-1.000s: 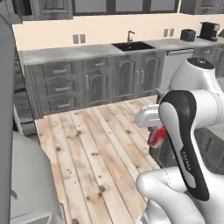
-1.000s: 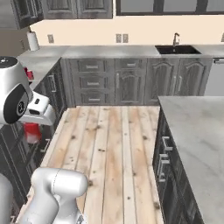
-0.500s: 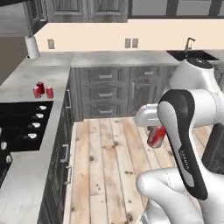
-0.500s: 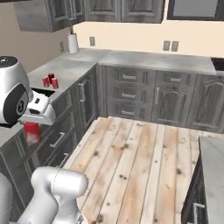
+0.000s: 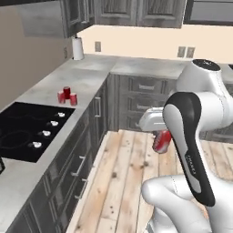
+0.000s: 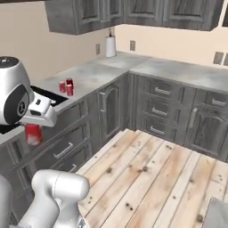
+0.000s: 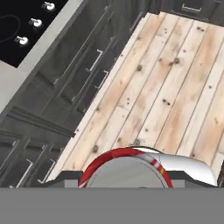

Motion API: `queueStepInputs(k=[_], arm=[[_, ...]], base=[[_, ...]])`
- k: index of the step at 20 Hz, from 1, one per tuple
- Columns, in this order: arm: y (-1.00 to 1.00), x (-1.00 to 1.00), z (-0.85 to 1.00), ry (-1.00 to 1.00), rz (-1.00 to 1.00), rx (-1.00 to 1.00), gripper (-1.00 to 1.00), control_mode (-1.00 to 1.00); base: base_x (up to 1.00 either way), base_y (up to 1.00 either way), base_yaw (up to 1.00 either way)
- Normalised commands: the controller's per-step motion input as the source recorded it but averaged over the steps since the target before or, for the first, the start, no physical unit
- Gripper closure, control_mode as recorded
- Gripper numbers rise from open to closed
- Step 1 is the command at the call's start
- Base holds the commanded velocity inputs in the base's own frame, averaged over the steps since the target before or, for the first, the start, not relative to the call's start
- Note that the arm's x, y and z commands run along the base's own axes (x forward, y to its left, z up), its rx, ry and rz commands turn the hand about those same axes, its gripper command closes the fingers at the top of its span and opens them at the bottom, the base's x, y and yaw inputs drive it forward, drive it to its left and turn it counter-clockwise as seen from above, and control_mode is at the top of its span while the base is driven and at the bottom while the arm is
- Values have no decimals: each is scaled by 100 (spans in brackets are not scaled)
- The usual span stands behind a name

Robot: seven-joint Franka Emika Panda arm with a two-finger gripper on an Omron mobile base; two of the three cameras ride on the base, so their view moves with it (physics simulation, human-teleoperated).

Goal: Four empty soda cans are scattered around the kitchen. Gather all the cans and cluster them next to the stove for recycling.

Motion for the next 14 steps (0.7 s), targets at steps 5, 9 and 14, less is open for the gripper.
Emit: queueStepInputs(k=[5, 9, 14], arm=[[0, 0, 0, 0, 0, 0, 100, 100], [0, 0, 0, 0, 0, 0, 100, 100], [0, 0, 0, 0, 0, 0, 100, 100]], base=[[15, -94, 51], [52, -72, 54], [89, -45, 49]])
